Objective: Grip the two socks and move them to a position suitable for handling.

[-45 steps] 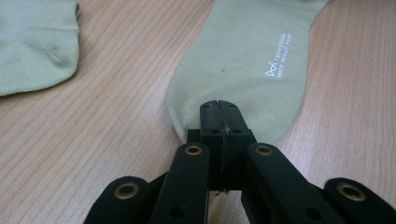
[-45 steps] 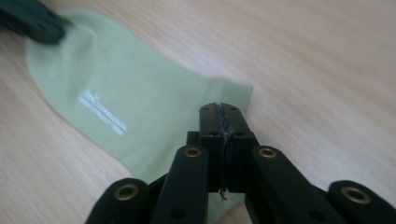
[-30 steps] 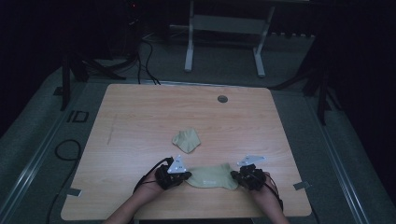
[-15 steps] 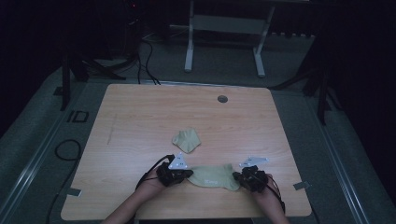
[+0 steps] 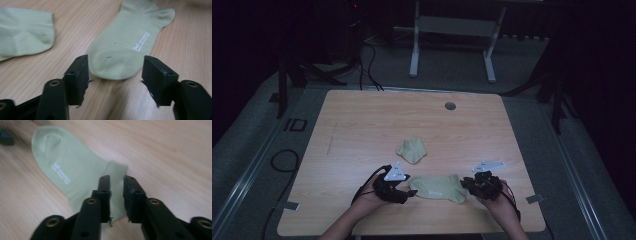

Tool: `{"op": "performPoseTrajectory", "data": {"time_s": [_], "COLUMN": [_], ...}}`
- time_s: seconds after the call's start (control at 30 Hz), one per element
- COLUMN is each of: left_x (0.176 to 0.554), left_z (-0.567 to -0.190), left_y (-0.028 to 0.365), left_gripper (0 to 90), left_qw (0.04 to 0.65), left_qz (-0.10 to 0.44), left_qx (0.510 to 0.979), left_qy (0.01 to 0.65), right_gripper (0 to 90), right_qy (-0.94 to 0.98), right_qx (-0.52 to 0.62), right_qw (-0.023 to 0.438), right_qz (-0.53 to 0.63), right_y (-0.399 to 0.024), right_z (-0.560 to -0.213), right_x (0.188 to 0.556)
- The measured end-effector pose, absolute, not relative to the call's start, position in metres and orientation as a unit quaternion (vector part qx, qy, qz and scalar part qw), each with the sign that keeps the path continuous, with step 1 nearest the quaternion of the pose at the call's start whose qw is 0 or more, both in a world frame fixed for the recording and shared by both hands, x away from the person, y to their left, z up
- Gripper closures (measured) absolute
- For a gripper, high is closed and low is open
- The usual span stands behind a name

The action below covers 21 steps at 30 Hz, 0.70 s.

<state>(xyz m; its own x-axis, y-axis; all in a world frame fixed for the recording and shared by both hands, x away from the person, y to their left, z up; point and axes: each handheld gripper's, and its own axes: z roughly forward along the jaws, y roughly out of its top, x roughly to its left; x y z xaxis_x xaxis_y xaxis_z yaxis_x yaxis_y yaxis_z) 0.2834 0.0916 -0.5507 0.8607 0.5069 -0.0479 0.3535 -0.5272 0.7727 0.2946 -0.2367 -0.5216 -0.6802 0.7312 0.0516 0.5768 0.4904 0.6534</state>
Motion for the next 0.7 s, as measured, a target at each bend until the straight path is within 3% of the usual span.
{"op": "performPoseTrajectory", "data": {"time_s": [0.2, 0.33, 0.7], "left_x": [0.277, 0.271, 0.253], "left_z": [-0.546, -0.544, -0.545], "left_y": [0.101, 0.103, 0.121], "left_gripper": [26.6, 26.6, 26.9], "left_qw": [0.435, 0.433, 0.446], "left_qz": [0.090, 0.099, 0.106], "left_qx": [0.857, 0.855, 0.839], "left_qy": [0.263, 0.267, 0.293], "right_gripper": [62.0, 57.7, 57.7], "right_qy": [0.865, 0.869, 0.886], "right_qx": [0.355, 0.341, 0.301], "right_qw": [0.125, 0.123, 0.115], "right_qz": [0.333, 0.336, 0.332], "right_y": [-0.216, -0.197, -0.137], "right_z": [-0.509, -0.503, -0.488], "right_x": [0.309, 0.323, 0.361]}}
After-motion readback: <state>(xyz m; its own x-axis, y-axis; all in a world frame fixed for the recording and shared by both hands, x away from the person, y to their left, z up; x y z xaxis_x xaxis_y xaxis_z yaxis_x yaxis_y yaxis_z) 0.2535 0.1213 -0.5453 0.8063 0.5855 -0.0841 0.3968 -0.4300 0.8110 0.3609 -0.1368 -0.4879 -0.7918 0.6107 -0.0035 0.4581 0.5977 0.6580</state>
